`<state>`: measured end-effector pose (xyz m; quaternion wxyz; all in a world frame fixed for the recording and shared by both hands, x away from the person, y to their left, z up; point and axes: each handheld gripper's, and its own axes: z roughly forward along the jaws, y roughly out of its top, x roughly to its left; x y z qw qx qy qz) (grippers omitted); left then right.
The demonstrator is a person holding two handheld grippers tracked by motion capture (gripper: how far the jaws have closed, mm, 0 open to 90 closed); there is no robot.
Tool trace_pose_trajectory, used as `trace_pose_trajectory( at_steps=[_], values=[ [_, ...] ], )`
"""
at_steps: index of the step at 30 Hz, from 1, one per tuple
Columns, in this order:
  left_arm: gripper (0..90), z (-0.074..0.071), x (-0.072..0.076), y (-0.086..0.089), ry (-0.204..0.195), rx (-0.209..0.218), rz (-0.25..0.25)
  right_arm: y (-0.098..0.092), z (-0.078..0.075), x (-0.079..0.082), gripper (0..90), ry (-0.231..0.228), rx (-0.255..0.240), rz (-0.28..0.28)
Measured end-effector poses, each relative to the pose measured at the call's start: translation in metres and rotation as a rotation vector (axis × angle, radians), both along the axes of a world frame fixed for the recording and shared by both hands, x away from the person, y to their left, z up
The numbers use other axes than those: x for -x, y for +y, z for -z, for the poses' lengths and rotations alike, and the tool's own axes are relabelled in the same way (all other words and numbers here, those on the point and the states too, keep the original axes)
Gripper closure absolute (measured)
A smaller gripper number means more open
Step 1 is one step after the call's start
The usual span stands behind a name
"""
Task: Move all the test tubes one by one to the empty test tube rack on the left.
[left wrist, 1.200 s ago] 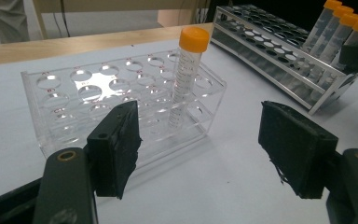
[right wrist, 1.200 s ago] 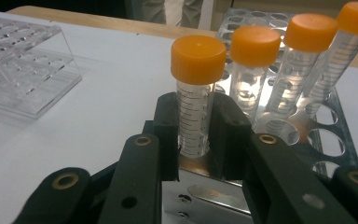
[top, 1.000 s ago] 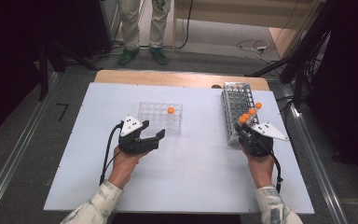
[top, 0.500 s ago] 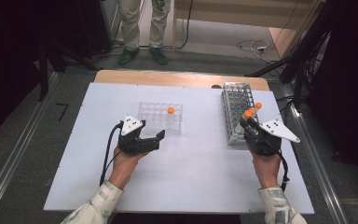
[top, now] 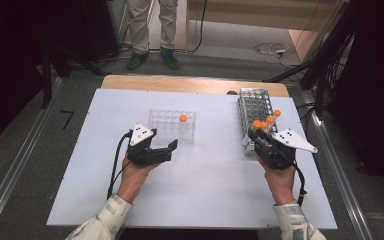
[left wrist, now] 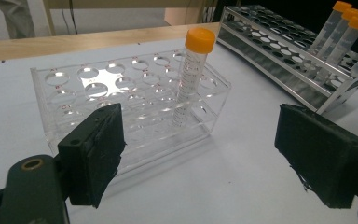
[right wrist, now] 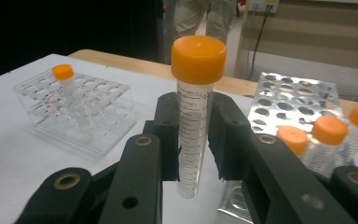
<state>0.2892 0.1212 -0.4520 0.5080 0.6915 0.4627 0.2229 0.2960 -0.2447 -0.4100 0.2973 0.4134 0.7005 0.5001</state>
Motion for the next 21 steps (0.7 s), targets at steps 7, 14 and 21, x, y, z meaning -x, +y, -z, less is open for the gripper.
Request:
trace_pose_trajectory(
  at_steps=[7, 14, 21],
  values=[
    [15.9, -0.002, 0.002, -0.001, -0.004, 0.003, 0.007, 0.017, 0.007, 0.000, 71.7, 0.031, -0.001, -0.053],
    [15.6, -0.006, 0.004, -0.004, -0.004, 0.009, 0.012, 0.038, 0.017, 0.000, 71.7, 0.056, 0.029, -0.106],
    [13.7, -0.008, 0.004, -0.009, 0.015, 0.026, 0.035, 0.056, 0.025, 0.001, 71.7, 0.077, 0.052, -0.158]
  ],
)
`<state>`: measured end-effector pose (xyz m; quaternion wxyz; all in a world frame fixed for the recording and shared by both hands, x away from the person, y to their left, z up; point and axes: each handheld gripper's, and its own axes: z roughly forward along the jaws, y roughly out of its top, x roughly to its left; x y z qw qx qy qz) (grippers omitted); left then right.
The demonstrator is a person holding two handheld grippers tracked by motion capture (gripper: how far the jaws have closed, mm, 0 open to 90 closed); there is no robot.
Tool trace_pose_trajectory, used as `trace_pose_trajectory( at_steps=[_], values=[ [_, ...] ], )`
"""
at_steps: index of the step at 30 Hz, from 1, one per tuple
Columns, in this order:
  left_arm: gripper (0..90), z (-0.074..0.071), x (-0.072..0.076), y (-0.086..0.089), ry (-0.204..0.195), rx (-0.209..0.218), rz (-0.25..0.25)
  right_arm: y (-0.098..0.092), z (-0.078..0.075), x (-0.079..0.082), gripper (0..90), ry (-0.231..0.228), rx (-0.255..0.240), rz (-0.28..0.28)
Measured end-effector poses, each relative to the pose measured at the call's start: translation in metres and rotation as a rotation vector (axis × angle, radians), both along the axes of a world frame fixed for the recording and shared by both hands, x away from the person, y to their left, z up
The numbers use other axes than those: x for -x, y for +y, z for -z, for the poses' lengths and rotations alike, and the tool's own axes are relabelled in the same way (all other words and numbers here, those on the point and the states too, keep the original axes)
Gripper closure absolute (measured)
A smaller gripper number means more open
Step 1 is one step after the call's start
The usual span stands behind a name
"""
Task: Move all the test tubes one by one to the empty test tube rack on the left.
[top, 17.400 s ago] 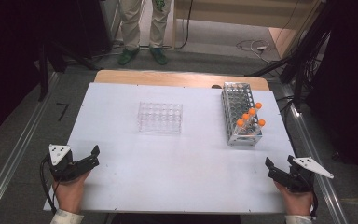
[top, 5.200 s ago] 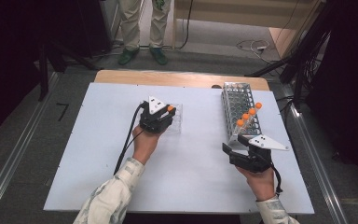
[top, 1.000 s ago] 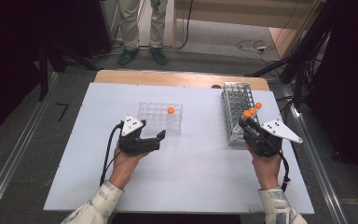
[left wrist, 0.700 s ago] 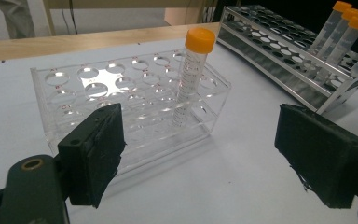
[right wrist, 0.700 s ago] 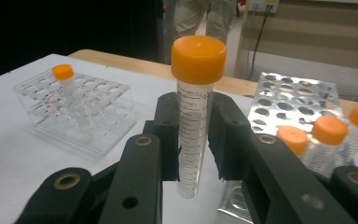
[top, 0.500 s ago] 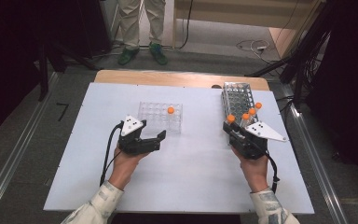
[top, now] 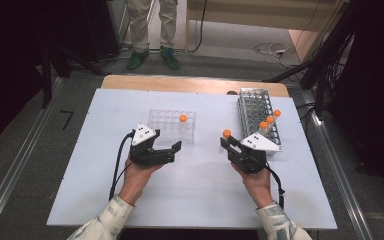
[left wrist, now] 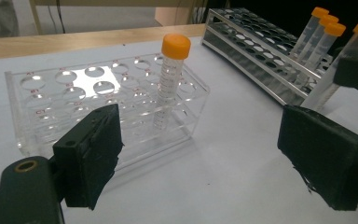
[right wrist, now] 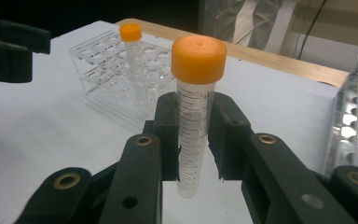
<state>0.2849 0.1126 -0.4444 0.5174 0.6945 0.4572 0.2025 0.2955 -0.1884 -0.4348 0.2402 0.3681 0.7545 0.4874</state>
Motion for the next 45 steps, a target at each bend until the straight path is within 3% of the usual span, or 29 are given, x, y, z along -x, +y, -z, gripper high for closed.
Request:
trace_pose_trajectory(
  at_steps=[23, 29, 33, 38, 45],
  values=[
    [17.6, -0.016, 0.007, -0.016, -0.041, 0.036, 0.066, 0.043, 0.008, 0.002, 71.7, 0.028, 0.017, -0.113],
    [25.1, -0.017, 0.009, -0.020, -0.055, 0.038, 0.098, 0.059, 0.012, 0.004, 71.7, 0.033, 0.029, -0.149],
    [36.5, -0.017, 0.011, -0.023, -0.069, 0.041, 0.143, 0.069, 0.014, 0.005, 71.7, 0.038, 0.035, -0.173],
    [48.7, -0.016, 0.012, -0.025, -0.078, 0.024, 0.164, 0.080, 0.013, 0.009, 71.7, 0.038, 0.024, -0.209],
    [56.0, -0.014, 0.014, -0.029, -0.081, 0.012, 0.185, 0.085, 0.012, 0.011, 71.7, 0.037, 0.017, -0.226]
  ],
)
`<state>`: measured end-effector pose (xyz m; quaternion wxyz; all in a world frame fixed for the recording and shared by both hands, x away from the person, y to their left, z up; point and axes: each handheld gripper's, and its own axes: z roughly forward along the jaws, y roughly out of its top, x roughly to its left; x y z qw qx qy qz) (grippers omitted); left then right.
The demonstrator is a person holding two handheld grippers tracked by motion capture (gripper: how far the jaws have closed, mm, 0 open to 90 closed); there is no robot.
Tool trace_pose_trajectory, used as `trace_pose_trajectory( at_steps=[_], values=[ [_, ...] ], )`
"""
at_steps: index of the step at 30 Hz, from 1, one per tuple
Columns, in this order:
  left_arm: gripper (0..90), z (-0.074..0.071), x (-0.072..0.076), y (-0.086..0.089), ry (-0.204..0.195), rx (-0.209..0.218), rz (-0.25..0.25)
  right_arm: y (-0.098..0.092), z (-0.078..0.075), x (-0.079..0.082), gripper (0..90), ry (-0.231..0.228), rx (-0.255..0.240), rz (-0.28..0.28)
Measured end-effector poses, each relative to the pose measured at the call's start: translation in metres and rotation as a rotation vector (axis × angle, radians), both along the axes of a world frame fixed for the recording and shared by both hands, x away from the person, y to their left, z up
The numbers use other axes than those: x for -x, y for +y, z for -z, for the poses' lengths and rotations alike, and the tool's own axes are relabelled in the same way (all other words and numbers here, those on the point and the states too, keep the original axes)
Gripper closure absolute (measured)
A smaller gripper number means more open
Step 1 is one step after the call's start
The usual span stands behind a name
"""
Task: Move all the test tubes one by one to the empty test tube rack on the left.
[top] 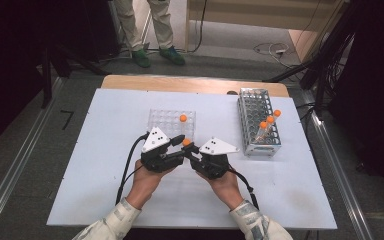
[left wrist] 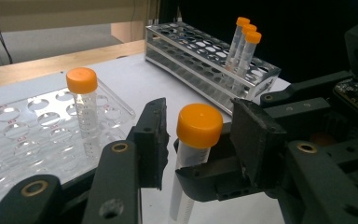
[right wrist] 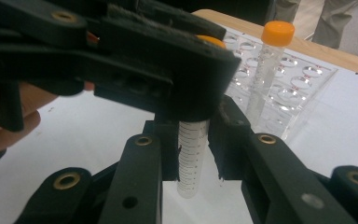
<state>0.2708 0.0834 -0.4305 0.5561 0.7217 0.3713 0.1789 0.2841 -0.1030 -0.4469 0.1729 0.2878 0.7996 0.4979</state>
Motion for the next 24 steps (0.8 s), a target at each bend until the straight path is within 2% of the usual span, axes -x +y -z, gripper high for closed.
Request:
trace_pose_trajectory(
  at_steps=[6, 7, 15, 16, 17, 21, 24],
  values=[
    [63.9, 0.0008, 0.0005, -0.0010, -0.007, -0.007, -0.002, 0.0010, -0.0006, 0.0004, 71.7, 0.008, -0.007, -0.005],
    [68.0, 0.0011, 0.0003, -0.0005, -0.011, -0.006, -0.005, 0.0009, -0.0004, 0.0000, 71.7, 0.007, -0.007, -0.007],
    [69.6, 0.0007, 0.0005, 0.0007, -0.009, 0.003, -0.012, 0.0008, -0.0009, 0.0009, 71.4, 0.007, -0.008, -0.006],
    [69.7, 0.0005, 0.0006, 0.0008, -0.010, 0.007, -0.017, 0.0005, -0.0010, 0.0009, 64.2, 0.009, -0.008, -0.008],
    [69.7, 0.0001, 0.0006, 0.0014, -0.013, 0.009, -0.020, 0.0005, -0.0010, 0.0009, 64.2, 0.009, -0.008, -0.008],
    [69.7, -0.0015, -0.0002, 0.0054, -0.010, 0.026, -0.034, 0.0001, 0.0005, -0.0012, 47.8, 0.028, 0.005, -0.017],
    [69.8, -0.0015, -0.0011, 0.0077, -0.007, 0.027, -0.041, -0.0025, -0.0005, -0.0031, 41.5, 0.036, 0.001, -0.007]
  ],
)
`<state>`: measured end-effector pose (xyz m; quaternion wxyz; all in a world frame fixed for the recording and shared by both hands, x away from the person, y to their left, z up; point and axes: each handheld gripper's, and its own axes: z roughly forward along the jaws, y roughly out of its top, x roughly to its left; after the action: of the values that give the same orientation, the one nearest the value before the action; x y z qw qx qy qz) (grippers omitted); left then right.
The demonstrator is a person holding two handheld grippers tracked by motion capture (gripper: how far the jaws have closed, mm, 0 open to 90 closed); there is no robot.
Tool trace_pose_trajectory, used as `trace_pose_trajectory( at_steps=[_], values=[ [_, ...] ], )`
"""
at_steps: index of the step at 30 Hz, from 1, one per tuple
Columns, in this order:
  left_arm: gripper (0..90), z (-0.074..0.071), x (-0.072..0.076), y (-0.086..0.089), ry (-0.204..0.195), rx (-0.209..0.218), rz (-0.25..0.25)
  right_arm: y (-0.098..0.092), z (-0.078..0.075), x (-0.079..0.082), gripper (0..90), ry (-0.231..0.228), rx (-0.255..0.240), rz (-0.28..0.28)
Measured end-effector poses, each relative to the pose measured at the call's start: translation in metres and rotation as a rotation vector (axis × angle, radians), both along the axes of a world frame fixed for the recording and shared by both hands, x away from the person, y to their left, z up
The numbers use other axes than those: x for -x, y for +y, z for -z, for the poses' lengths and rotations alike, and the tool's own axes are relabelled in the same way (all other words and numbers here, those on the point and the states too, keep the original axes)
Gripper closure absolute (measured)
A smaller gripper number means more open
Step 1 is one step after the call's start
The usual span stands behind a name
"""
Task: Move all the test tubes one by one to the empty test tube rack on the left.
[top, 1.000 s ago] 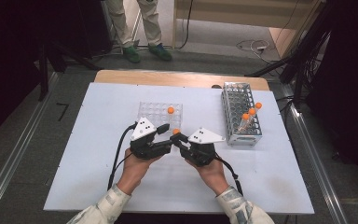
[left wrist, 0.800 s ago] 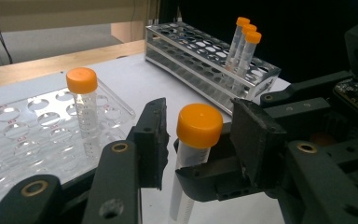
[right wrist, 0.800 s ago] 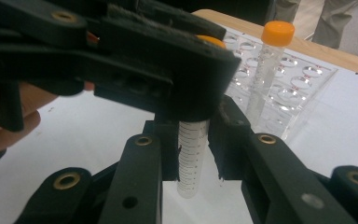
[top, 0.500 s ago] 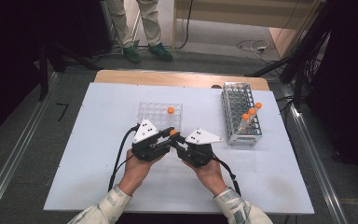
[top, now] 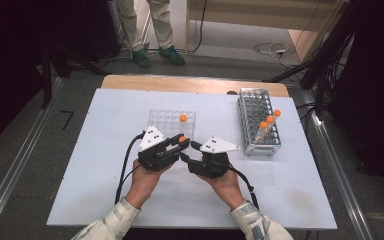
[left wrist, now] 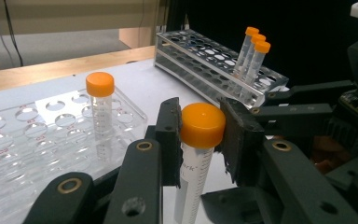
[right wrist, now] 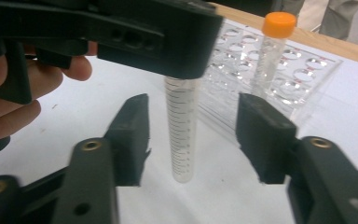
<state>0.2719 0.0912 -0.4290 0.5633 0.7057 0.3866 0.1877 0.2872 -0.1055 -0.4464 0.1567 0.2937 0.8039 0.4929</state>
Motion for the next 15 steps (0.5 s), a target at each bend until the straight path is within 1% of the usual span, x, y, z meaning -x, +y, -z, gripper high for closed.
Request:
trace_pose_trajectory(
  at_steps=[1, 5, 8, 14, 15],
  values=[
    [69.8, 0.000, 0.000, 0.001, -0.001, 0.001, -0.005, -0.001, -0.001, 0.000, 37.6, 0.007, -0.003, 0.007],
    [69.8, 0.000, -0.002, 0.004, 0.003, 0.003, -0.016, -0.007, -0.001, -0.002, 31.5, 0.011, 0.004, 0.028],
    [69.8, 0.000, -0.004, 0.008, 0.013, 0.007, -0.030, -0.013, -0.001, -0.003, 30.2, 0.021, 0.008, 0.042],
    [69.8, -0.001, -0.008, 0.014, 0.019, 0.012, -0.056, -0.030, -0.003, -0.002, 28.2, 0.023, 0.017, 0.066],
    [69.8, -0.001, -0.009, 0.015, 0.021, 0.014, -0.060, -0.033, -0.003, -0.002, 27.2, 0.022, 0.012, 0.075]
  ],
)
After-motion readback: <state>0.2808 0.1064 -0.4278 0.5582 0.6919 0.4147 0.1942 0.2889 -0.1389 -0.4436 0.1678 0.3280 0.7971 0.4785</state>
